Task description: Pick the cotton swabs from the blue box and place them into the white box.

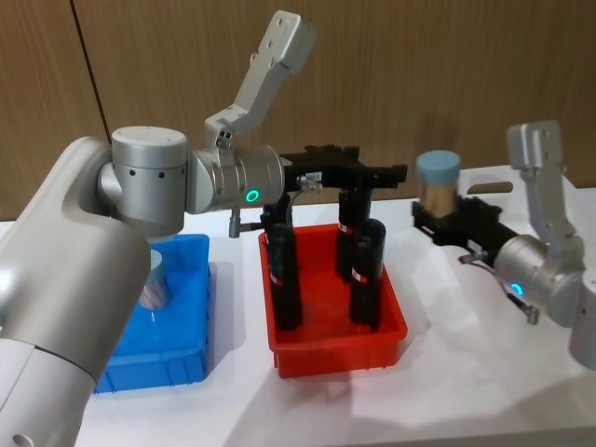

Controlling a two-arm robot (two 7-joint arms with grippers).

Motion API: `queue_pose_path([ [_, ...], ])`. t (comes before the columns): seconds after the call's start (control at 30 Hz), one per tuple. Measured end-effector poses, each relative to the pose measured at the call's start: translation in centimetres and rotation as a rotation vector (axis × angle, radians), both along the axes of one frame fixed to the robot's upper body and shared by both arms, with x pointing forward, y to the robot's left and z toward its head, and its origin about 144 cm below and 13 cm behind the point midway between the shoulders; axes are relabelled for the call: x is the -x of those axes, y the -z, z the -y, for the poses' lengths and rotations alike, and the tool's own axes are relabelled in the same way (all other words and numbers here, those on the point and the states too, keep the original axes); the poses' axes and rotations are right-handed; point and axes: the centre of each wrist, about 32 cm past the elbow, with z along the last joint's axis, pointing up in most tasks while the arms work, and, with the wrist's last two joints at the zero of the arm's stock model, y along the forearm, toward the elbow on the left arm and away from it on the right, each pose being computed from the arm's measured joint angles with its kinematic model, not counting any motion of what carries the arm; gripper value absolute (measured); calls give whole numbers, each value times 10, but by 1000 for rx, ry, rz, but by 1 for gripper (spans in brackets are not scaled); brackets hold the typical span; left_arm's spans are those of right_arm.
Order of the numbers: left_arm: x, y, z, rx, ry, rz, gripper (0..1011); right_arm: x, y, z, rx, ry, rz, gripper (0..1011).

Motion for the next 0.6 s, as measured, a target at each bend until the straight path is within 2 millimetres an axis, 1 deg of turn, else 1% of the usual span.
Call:
queue_pose_path([
  [0.33, 0, 0, 0, 0, 0, 0, 1004, -10, 7, 26, 6, 99, -13, 642],
  [0.6, 0, 0, 0, 0, 0, 0, 1004, -18, 14, 40, 11, 156, -27, 642],
])
